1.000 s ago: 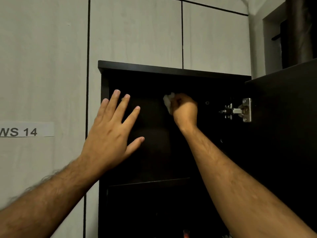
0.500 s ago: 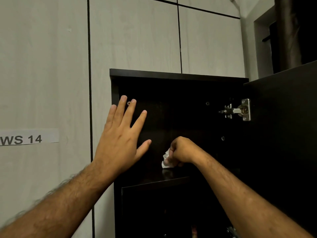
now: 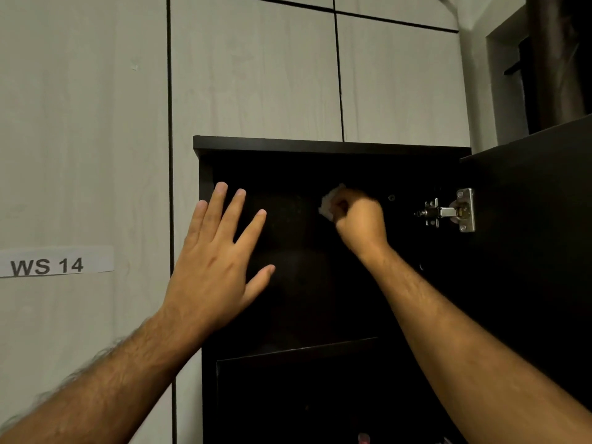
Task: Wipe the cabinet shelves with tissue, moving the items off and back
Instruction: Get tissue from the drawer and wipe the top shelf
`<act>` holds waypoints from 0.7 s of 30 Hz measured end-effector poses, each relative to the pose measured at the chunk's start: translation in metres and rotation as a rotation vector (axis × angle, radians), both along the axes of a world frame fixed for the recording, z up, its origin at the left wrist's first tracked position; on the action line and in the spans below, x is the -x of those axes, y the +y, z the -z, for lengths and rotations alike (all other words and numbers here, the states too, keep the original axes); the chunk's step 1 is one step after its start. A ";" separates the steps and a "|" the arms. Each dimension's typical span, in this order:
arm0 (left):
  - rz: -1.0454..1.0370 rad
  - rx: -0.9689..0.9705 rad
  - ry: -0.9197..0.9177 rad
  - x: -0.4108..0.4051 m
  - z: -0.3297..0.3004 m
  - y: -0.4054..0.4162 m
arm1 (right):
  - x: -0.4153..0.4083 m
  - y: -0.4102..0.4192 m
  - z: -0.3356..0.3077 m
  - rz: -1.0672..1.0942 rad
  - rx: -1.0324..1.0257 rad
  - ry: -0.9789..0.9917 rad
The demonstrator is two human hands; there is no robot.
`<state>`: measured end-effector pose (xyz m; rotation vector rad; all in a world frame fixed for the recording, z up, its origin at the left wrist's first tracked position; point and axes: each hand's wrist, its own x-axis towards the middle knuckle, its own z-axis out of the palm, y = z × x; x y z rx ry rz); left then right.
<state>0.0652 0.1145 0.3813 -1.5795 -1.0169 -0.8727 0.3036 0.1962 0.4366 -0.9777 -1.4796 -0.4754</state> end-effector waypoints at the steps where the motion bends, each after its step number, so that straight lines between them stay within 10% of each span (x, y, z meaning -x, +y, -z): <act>1: -0.004 0.000 -0.004 0.000 0.000 -0.001 | 0.002 0.000 0.015 0.011 0.058 -0.154; 7: 0.004 -0.007 -0.023 -0.004 -0.001 -0.004 | -0.004 -0.009 0.076 -0.011 0.562 -0.670; 16: -0.017 0.012 -0.027 -0.016 0.004 -0.005 | 0.012 0.003 -0.013 -0.155 0.022 0.109; 21: -0.011 0.012 -0.028 -0.014 0.004 -0.003 | 0.045 -0.013 0.047 -0.092 0.090 -0.413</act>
